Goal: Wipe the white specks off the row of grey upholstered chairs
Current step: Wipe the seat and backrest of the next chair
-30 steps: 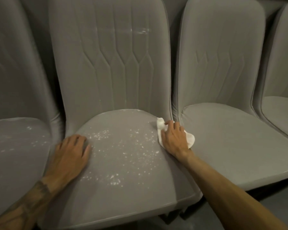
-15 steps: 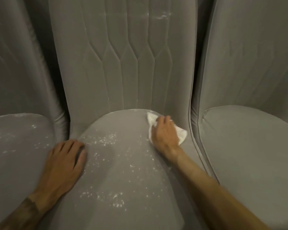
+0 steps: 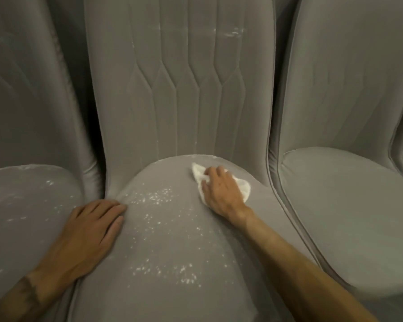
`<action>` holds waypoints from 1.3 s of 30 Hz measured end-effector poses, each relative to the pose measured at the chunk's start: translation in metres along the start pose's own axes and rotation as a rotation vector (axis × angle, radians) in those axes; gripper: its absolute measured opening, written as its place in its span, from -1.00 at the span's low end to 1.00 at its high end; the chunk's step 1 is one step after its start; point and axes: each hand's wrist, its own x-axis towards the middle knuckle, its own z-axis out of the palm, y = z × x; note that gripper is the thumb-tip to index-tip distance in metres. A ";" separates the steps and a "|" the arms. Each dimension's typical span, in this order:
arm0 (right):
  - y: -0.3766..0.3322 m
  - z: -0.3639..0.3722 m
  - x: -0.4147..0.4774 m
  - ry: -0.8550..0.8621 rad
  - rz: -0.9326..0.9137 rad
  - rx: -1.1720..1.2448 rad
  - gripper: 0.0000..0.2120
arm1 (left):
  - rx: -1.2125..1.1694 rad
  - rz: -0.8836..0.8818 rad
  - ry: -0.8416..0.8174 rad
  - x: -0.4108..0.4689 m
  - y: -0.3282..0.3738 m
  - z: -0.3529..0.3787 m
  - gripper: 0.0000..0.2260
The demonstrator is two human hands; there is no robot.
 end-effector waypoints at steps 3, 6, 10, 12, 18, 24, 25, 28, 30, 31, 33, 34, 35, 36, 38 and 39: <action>-0.014 -0.003 -0.027 -0.068 -0.162 0.031 -0.75 | -0.015 0.022 0.035 -0.001 0.006 0.001 -0.54; 0.017 -0.025 -0.033 -0.072 -0.078 -0.045 -0.74 | 0.001 0.049 0.064 0.000 0.006 -0.001 -0.55; 0.052 -0.040 -0.023 0.034 0.217 -0.242 -0.70 | -0.006 0.038 0.068 0.000 0.007 0.002 -0.56; 0.035 -0.030 -0.021 0.048 0.245 -0.191 -0.72 | -0.018 0.041 0.083 0.000 0.008 0.003 -0.58; 0.011 -0.020 -0.061 -0.050 -0.069 0.027 -0.74 | -0.010 0.066 0.127 0.000 0.002 0.011 -0.59; 0.045 -0.037 -0.048 0.085 0.268 -0.166 -0.72 | -0.014 0.091 0.180 0.001 0.000 0.015 -0.63; 0.034 -0.031 -0.050 0.088 0.256 -0.142 -0.73 | -0.013 0.095 0.179 0.001 -0.001 0.016 -0.64; 0.000 -0.016 -0.070 0.049 0.053 0.002 -0.77 | -0.013 0.104 0.201 0.001 -0.004 0.018 -0.64; 0.000 -0.019 -0.082 0.021 -0.066 0.023 -0.77 | 0.006 0.139 0.214 0.001 -0.004 0.019 -0.65; 0.009 -0.025 -0.081 0.007 -0.073 0.014 -0.75 | 0.020 0.161 0.221 0.000 -0.005 0.019 -0.65; 0.033 -0.037 -0.074 0.004 0.030 -0.057 -0.69 | 0.017 0.165 0.219 -0.001 -0.005 0.019 -0.64; 0.046 -0.043 -0.068 0.016 0.116 -0.115 -0.68 | 0.001 0.145 0.214 -0.001 -0.005 0.018 -0.63; 0.056 -0.047 -0.063 0.038 0.204 -0.164 -0.68 | -0.011 0.132 0.212 -0.001 -0.004 0.017 -0.63; 0.060 -0.047 -0.060 0.061 0.278 -0.196 -0.68 | -0.012 0.132 0.208 -0.001 -0.004 0.017 -0.63; 0.050 -0.039 -0.057 0.089 0.327 -0.213 -0.70 | -0.005 0.147 0.201 -0.001 -0.002 0.016 -0.65; 0.038 -0.032 -0.058 0.079 0.295 -0.181 -0.71 | -0.007 0.149 0.203 -0.001 -0.002 0.016 -0.65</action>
